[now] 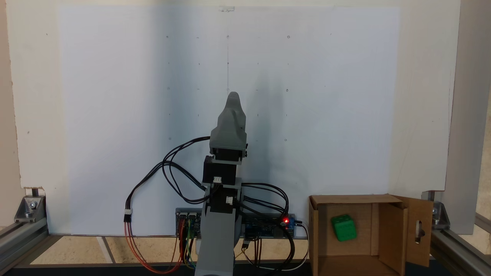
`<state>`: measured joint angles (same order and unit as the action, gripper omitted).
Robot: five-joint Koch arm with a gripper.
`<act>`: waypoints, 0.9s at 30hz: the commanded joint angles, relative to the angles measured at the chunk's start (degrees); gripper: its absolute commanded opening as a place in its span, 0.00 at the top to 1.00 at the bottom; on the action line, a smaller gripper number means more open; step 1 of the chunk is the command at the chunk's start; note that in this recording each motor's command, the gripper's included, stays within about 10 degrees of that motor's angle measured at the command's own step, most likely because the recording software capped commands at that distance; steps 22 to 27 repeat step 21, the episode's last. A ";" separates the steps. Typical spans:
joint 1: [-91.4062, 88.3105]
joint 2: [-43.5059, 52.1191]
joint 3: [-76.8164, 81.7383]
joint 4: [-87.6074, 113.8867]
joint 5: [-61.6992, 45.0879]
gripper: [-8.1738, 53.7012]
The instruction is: Grasp a green dice and put it in the bin.
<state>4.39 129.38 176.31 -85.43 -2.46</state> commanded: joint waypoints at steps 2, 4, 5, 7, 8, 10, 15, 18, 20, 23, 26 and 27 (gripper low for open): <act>-0.09 6.24 2.81 -3.16 1.67 0.14; -0.62 6.24 2.81 -3.08 1.85 0.14; -0.88 6.15 2.81 -3.08 1.85 0.14; -1.14 6.15 2.81 -3.08 1.85 0.14; -1.14 6.15 2.81 -3.08 1.85 0.14; -1.14 6.15 2.81 -2.99 1.85 0.14; -1.23 6.15 2.81 -2.81 1.85 0.14; -1.14 6.15 2.81 -2.81 1.85 0.14; -1.05 6.15 2.81 -2.81 1.85 0.14; -1.14 6.15 2.81 -2.81 1.85 0.14; -1.14 6.15 2.81 -2.81 1.85 0.14; -1.14 6.15 2.81 -2.81 1.85 0.14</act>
